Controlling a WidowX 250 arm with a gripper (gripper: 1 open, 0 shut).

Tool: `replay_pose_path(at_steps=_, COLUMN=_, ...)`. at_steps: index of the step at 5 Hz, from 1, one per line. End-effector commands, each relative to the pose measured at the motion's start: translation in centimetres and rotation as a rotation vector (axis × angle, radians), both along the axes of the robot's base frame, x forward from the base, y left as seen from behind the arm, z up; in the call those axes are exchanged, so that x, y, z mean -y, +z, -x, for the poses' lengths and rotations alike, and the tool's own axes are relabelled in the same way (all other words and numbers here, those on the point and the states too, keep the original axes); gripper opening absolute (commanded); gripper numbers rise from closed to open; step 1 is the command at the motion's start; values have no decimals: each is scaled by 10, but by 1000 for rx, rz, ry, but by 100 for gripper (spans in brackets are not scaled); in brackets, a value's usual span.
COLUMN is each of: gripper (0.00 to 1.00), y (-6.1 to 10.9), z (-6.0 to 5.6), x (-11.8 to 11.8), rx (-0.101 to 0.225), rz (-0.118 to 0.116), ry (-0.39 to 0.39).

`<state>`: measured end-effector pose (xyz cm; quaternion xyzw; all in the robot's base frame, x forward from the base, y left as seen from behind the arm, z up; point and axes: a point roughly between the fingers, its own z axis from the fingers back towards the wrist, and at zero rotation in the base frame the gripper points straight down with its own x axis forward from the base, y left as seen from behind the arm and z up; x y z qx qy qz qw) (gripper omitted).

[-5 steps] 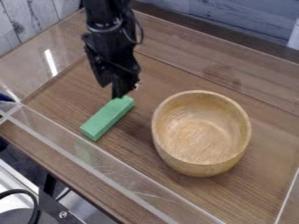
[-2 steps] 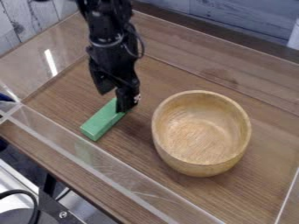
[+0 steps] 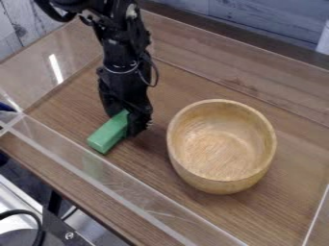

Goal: Put the green block in the brown bowl

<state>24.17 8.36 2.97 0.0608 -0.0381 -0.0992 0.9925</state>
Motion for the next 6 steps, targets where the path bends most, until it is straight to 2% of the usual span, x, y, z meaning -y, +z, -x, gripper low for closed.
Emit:
replay_pose_path(at_steps=1, gripper=0, y=3, z=-6, x=2, rx=21, rz=-14, ry=2)
replay_pose_path(at_steps=2, gripper=0, y=5, z=-7, x=3, rx=23, rz=10, ry=-5)
replay_pose_path(at_steps=4, gripper=0, y=24, z=-9, x=7, rx=34, rz=76, ry=-9)
replay_pose_path(at_steps=6, gripper=0, y=28, z=-33, x=16, rx=23, rz=84, ry=-25)
